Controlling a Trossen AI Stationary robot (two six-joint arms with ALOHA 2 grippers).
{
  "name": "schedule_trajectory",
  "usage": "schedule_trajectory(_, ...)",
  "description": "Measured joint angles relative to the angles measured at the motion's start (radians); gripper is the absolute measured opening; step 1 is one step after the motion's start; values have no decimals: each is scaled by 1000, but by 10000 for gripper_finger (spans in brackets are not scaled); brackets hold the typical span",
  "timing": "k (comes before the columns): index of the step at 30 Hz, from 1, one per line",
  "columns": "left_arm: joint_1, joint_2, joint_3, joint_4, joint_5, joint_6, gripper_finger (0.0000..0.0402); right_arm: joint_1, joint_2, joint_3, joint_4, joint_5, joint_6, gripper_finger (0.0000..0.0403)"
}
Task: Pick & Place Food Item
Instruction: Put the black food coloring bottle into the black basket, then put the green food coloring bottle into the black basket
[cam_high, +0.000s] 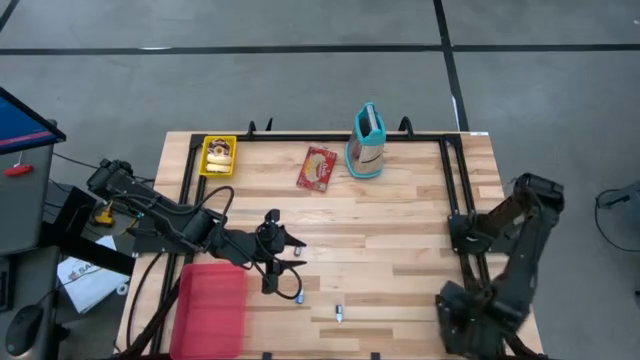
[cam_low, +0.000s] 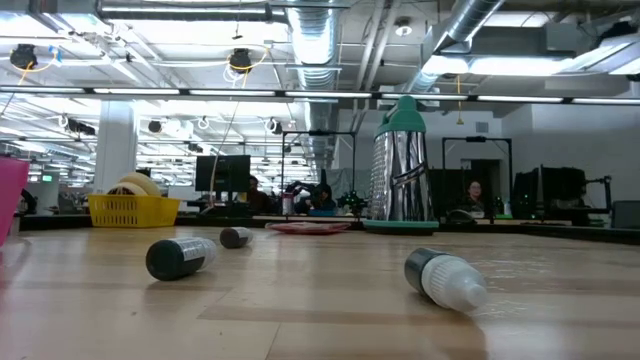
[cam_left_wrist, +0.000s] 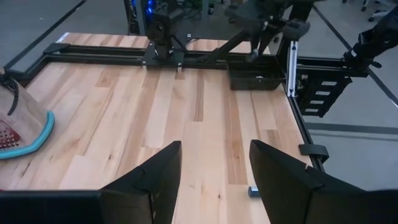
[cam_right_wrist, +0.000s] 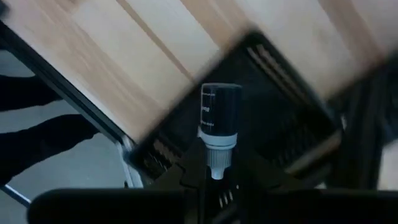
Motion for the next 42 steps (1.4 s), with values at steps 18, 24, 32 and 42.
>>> schedule_trajectory(18,49,0,0,3,0,2,186,83,145,-1,5,-19,160,122)
schedule_trajectory(24,49,0,0,3,0,2,186,87,129,-1,20,-27,213,181)
schedule_trajectory(32,49,0,0,1,0,2,186,-98,22,-1,155,163,95,189)
schedule_trajectory(42,49,0,0,-108,-2,-22,186,-513,95,0,471,48,-257,153)
